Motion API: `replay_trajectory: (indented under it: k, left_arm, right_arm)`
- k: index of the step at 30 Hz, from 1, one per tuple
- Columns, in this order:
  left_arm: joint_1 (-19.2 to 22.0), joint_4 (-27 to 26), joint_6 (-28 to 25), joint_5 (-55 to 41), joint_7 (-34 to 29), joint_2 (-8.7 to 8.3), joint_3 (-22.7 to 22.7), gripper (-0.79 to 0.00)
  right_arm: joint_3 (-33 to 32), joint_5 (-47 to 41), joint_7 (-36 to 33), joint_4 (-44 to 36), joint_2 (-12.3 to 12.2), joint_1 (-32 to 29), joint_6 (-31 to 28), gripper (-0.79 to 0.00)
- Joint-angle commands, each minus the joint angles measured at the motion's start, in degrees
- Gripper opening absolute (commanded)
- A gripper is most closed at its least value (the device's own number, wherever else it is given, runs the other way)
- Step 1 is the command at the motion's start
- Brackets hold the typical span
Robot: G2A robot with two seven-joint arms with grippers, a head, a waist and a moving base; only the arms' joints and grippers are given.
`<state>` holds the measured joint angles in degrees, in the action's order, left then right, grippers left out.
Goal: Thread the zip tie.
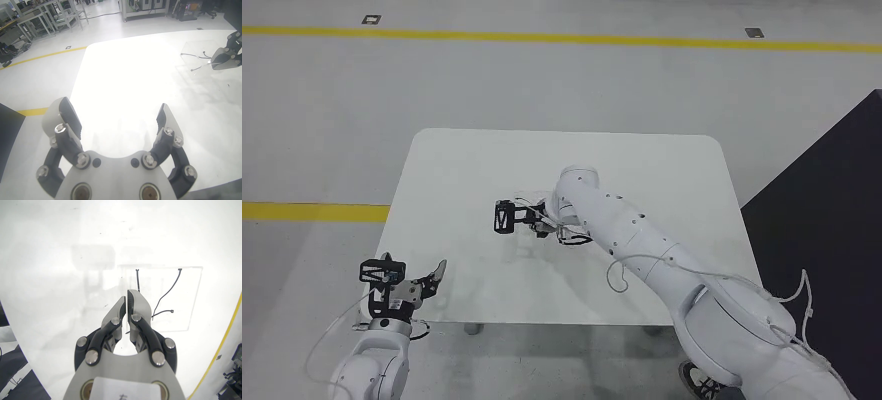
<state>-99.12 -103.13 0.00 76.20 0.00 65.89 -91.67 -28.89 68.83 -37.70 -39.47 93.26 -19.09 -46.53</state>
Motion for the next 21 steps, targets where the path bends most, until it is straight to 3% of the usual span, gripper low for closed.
replay_trajectory:
  k: [1,6,12,16,21]
  left_arm:
    - [0.0,0.0,0.0,0.0,0.0,0.0,0.0,0.0]
    - [0.0,0.0,0.0,0.0,0.0,0.0,0.0,0.0]
    - [0.0,0.0,0.0,0.0,0.0,0.0,0.0,0.0]
    - [0.0,0.0,0.0,0.0,0.0,0.0,0.0,0.0]
    - [0.0,0.0,0.0,0.0,0.0,0.0,0.0,0.0]
  right_arm:
    - [-1.98,-0.09,-0.06,-2.25,-1.71,-1.11,-1.52,-0.785]
    - [-7.68,1.38,-4.39,-10.67,-6.39,-5.63,-1.56,-0.785]
    - [-16.36,-0.35,-13.08,-25.58,-11.87,-15.77,-2.99,-0.785]
    - [-20.92,-1.21,-17.24,-34.2,-14.57,-22.27,-2.81,-0.785]
    - [-23.7,-0.23,-19.0,-39.66,-17.16,-26.21,-1.05,-0.785]
